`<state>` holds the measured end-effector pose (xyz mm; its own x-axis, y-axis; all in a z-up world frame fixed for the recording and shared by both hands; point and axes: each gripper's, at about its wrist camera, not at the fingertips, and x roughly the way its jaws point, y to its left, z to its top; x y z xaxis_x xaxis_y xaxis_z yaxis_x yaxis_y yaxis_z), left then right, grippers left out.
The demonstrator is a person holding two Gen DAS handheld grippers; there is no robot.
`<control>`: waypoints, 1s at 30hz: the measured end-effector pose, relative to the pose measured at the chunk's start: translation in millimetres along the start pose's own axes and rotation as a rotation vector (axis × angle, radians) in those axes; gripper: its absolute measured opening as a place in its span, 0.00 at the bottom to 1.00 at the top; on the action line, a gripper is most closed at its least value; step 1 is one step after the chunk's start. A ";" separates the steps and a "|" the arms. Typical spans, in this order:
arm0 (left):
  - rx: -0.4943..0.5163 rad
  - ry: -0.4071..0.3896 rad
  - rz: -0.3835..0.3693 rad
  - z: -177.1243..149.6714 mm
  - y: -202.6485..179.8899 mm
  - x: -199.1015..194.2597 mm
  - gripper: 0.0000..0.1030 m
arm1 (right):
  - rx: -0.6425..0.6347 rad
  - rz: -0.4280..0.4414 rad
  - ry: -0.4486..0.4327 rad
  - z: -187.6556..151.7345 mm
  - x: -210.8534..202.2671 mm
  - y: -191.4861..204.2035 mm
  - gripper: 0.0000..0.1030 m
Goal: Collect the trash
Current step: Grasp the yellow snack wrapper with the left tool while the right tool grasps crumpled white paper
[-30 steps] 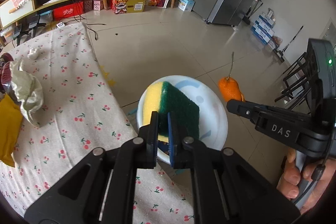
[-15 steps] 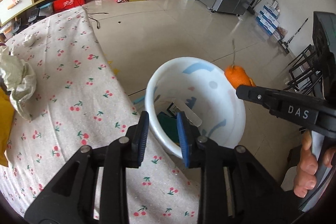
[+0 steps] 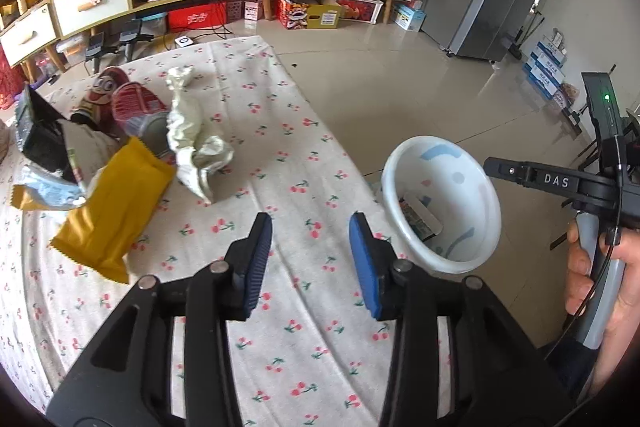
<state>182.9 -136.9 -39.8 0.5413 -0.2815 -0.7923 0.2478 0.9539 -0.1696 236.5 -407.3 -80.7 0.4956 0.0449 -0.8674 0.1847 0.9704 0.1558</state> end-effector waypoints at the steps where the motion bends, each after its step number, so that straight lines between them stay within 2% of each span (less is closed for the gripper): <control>1: -0.005 0.000 0.015 0.6 9.0 -0.7 0.41 | -0.008 0.005 -0.005 0.4 -0.7 4.0 0.48; 6: -0.031 -0.006 0.121 -3.5 56.6 -24.2 0.44 | -0.043 0.025 -0.018 3.2 0.6 24.2 0.48; 9: -0.056 -0.028 0.187 0.2 89.6 -41.3 0.50 | -0.066 0.042 -0.021 5.4 1.7 39.6 0.48; 12: -0.042 -0.038 0.254 0.6 113.0 -52.6 0.51 | -0.111 0.062 -0.028 5.7 4.0 60.0 0.48; 14: -0.055 -0.038 0.273 -0.6 125.8 -52.5 0.56 | -0.135 0.075 -0.033 5.6 6.4 73.8 0.48; 17: -0.104 -0.021 0.219 -4.6 139.4 -41.4 0.58 | -0.155 0.098 -0.039 6.5 11.3 95.4 0.48; 21: -0.140 0.021 0.209 -13.0 148.0 -21.9 0.58 | -0.189 0.162 -0.054 6.9 16.3 123.4 0.48; 25: -0.183 0.013 0.156 -19.1 159.1 -16.5 0.58 | -0.242 0.193 -0.064 3.2 25.8 156.0 0.48; 28: -0.159 0.035 0.096 -20.8 155.5 0.1 0.58 | -0.279 0.214 -0.058 -2.8 35.4 179.5 0.48; 30: -0.152 0.038 0.083 -21.5 153.8 8.2 0.58 | -0.314 0.227 -0.057 -6.9 40.3 194.7 0.48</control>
<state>208.1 9.7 -85.0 0.5235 -0.2001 -0.8282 0.0775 0.9792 -0.1877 286.6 -214.9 -88.6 0.5422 0.2618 -0.7984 -0.1989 0.9632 0.1807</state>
